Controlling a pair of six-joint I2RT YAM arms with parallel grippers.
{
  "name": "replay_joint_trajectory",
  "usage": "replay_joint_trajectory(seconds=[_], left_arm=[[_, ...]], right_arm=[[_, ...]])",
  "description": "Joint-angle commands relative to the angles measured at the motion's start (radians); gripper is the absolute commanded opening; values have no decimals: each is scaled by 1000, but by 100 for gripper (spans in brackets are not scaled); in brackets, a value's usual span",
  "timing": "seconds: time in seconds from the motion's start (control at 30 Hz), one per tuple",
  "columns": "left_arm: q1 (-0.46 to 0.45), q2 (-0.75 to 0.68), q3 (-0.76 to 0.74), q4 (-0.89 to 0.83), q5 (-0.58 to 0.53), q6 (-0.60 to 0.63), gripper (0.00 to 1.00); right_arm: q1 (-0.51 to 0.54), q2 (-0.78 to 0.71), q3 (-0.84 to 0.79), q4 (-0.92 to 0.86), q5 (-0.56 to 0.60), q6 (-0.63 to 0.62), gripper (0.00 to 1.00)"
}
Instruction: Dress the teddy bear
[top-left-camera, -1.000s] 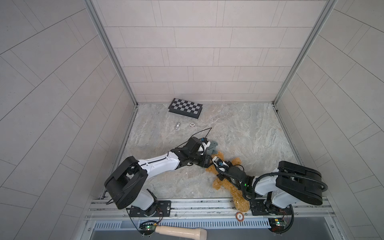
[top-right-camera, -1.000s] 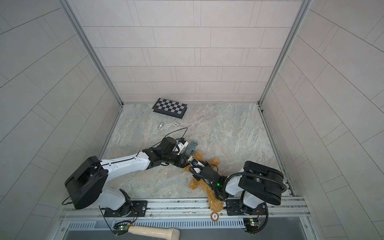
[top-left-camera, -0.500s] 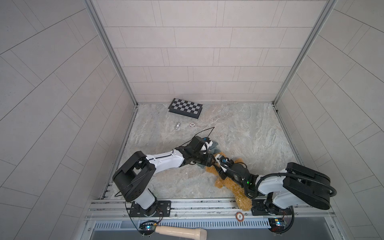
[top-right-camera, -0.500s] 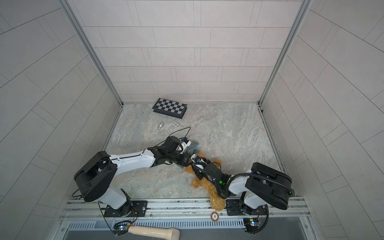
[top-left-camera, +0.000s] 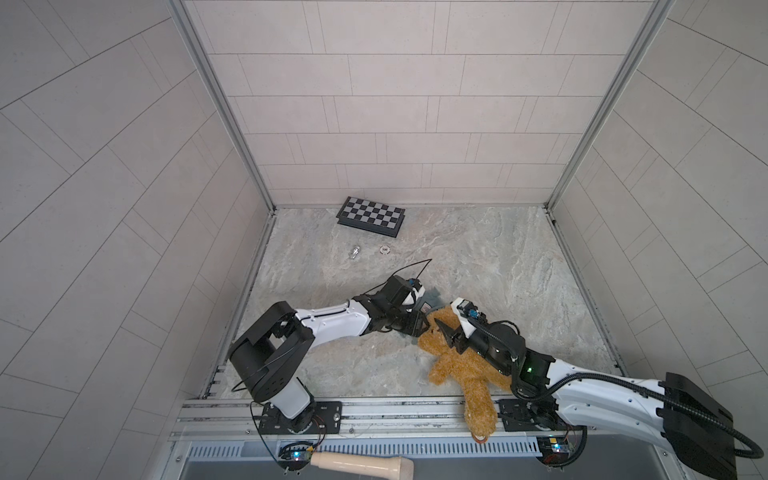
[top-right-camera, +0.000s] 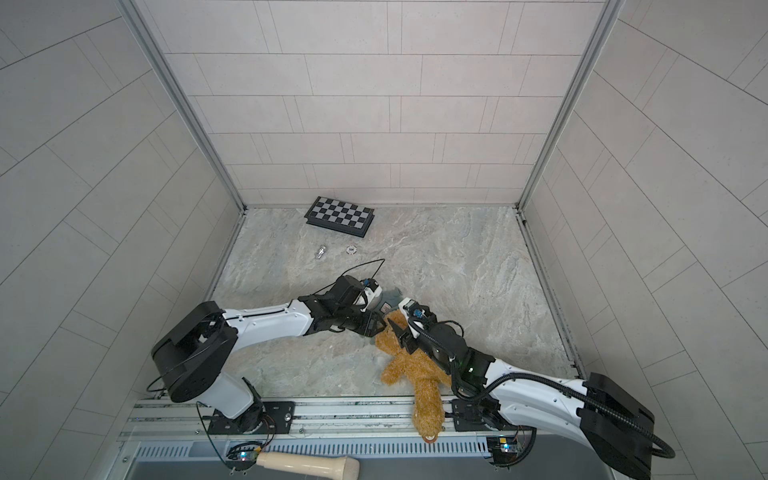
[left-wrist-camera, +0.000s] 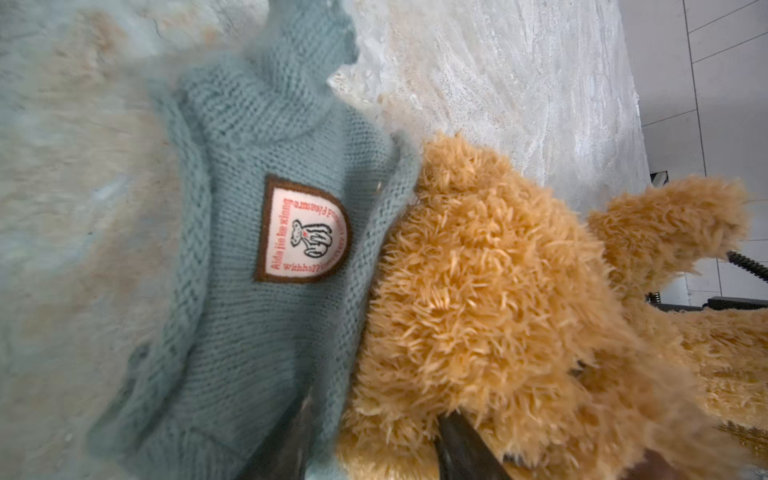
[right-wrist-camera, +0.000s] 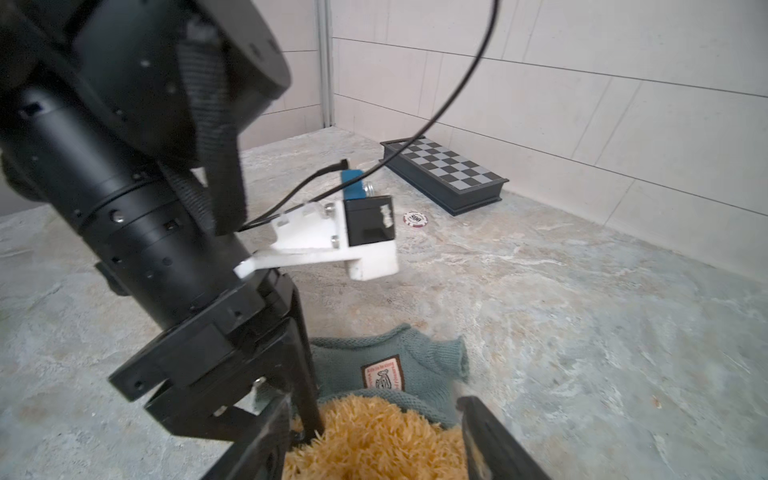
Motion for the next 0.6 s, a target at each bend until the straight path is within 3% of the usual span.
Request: replay_joint_trajectory(seconds=[0.0, 0.27, 0.47, 0.57], left_arm=[[1, -35, -13, -30, -24, 19, 52], [-7, -166, 21, -71, -18, -21, 70], [-100, -195, 94, -217, -89, -53, 72], [-114, -207, 117, -264, -132, -80, 71]], right_arm=[[-68, -32, 66, -185, -14, 56, 65], [-329, 63, 284, -500, -237, 64, 64], [-393, 162, 400, -613, -378, 55, 65], [-403, 134, 388, -648, -421, 81, 67]])
